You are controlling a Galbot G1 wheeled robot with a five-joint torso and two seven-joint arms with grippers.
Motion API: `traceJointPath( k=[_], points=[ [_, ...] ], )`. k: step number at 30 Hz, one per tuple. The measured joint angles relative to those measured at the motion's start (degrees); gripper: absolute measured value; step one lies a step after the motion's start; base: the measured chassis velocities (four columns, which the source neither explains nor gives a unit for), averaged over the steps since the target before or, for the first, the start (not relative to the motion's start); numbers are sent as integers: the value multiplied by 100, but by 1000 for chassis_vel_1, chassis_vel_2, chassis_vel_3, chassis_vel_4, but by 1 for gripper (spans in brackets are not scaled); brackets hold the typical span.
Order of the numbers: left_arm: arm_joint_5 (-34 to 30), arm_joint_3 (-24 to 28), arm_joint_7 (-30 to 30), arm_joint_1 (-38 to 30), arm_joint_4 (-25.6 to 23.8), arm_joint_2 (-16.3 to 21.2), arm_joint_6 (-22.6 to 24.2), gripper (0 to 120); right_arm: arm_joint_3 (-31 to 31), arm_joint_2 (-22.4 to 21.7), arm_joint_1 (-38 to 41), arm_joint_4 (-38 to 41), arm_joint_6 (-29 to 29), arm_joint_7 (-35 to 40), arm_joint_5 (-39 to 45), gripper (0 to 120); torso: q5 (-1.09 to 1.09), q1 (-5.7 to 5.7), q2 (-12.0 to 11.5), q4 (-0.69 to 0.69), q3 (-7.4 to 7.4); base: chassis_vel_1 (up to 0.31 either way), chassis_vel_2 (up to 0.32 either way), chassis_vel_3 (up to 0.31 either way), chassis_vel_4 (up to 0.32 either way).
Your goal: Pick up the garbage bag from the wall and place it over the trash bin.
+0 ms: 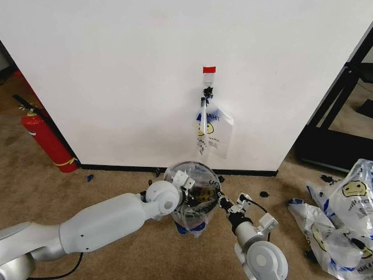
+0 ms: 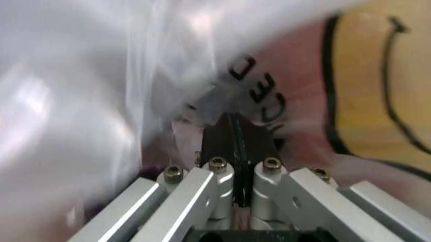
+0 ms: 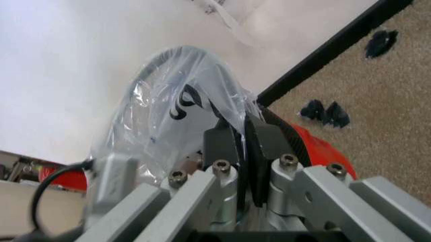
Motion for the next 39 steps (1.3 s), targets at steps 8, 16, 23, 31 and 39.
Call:
traceJointPath(
  k=[8,16,23,31,39],
  points=[
    [238,355,129,-92,240,-147,-4,0,-124,-18,-39,65,1,-27,-164,0,0,0,0,0,0,0,0,0,0],
    [325,491,156,-52,601,-446,-6,0,-227,-84,-108,160,5,-54,-244,0,0,0,0,0,0,0,0,0,0],
    [334,630,190,-131,897,-699,-6,0,-221,-108,-116,179,5,-50,-193,0,0,0,0,0,0,0,0,0,0],
    [431,664,273,-54,1186,-852,-8,0,-241,-100,-136,217,2,-46,-175,0,0,0,0,0,0,0,0,0,0],
    [545,725,379,25,1271,-772,-10,0,-239,-108,-130,216,-4,-47,-153,0,1,0,0,1,0,0,0,0,0]
  ],
)
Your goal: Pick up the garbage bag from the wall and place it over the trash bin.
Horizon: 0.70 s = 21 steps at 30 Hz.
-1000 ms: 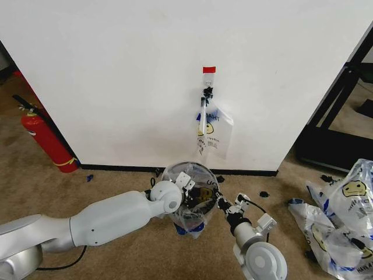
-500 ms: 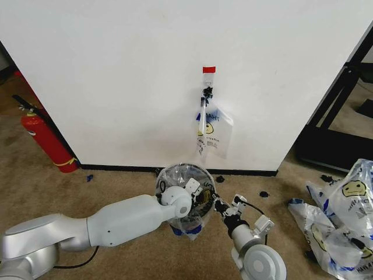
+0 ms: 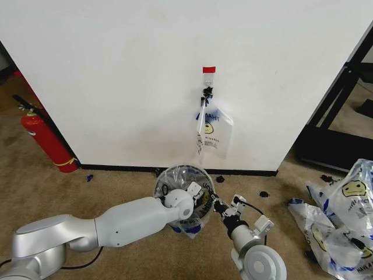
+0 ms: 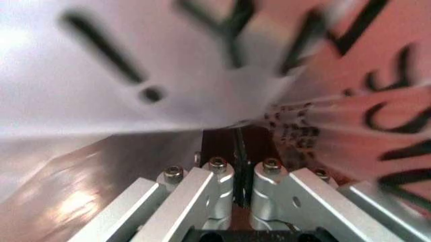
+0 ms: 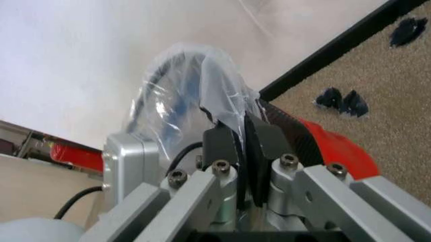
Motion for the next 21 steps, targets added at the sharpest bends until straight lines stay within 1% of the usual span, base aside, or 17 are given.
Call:
traceJointPath(
  k=[10,13,16,17,21],
  points=[
    [51,-7,15,63,-92,-7,2,0,-34,34,39,-88,0,-2,0,0,-1,0,0,0,0,0,0,0,0],
    [51,-30,8,-6,-269,84,3,0,25,44,97,-220,22,-6,-1,0,-1,0,0,-1,0,0,0,0,0],
    [42,-71,-6,-119,-563,248,4,0,100,69,169,-377,43,-9,16,0,0,0,0,-1,0,0,0,0,0],
    [42,-71,-6,-119,-563,248,4,0,100,69,169,-377,43,-9,16,0,0,0,0,-1,0,0,0,0,0],
    [-15,-103,-26,-298,-1028,506,4,0,192,89,257,-513,65,-9,73,0,-1,0,0,-1,0,0,0,0,0]
  ],
)
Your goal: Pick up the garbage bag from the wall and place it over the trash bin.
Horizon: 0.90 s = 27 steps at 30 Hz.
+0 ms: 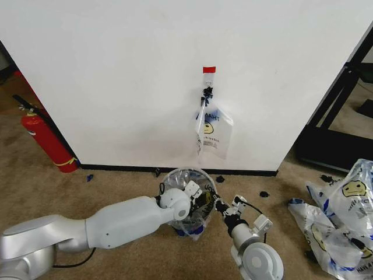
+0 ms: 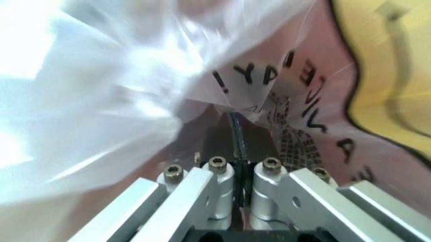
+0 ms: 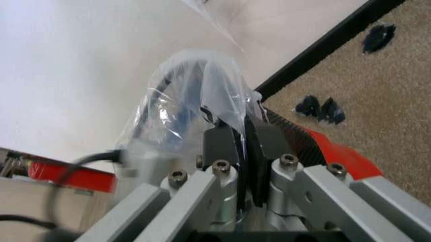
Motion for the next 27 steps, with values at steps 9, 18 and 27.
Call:
traceJointPath(
  k=[9,18,27],
  points=[
    [-472,-749,-227,-179,-1342,551,0,0,125,87,56,-104,17,-8,245,0,-1,0,0,-1,0,0,0,0,0],
    [-13,-2526,123,1015,-2514,1396,-484,0,284,204,72,-256,21,-70,590,0,-4,0,0,3,0,0,0,0,0],
    [1240,-4365,823,2547,-2704,1423,-1491,13,615,302,-66,-381,5,-129,488,0,-3,0,0,-1,0,0,0,0,0]
  ],
)
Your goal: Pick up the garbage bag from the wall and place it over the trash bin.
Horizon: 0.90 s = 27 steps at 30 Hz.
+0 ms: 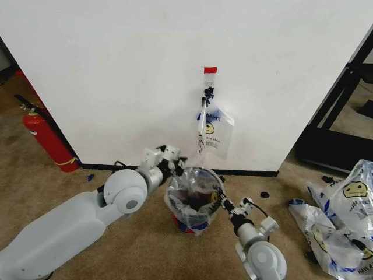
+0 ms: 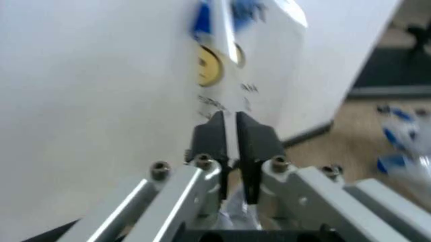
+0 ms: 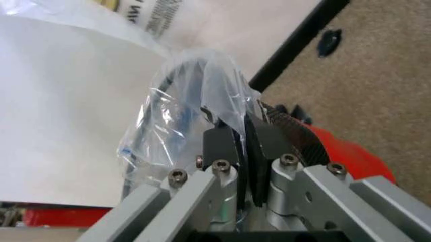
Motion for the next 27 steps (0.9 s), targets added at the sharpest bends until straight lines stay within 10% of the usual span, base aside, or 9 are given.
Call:
traceJointPath(
  k=[13,27],
  points=[
    [489,-1029,79,1405,-314,-105,-179,59,74,-133,110,-306,-137,168,24,1,2,0,0,0,0,0,0,0,0],
    [1017,-1636,149,2604,-758,-299,-283,100,115,-391,-267,308,-158,163,-397,53,3,0,0,1,0,0,0,0,0]
  ],
)
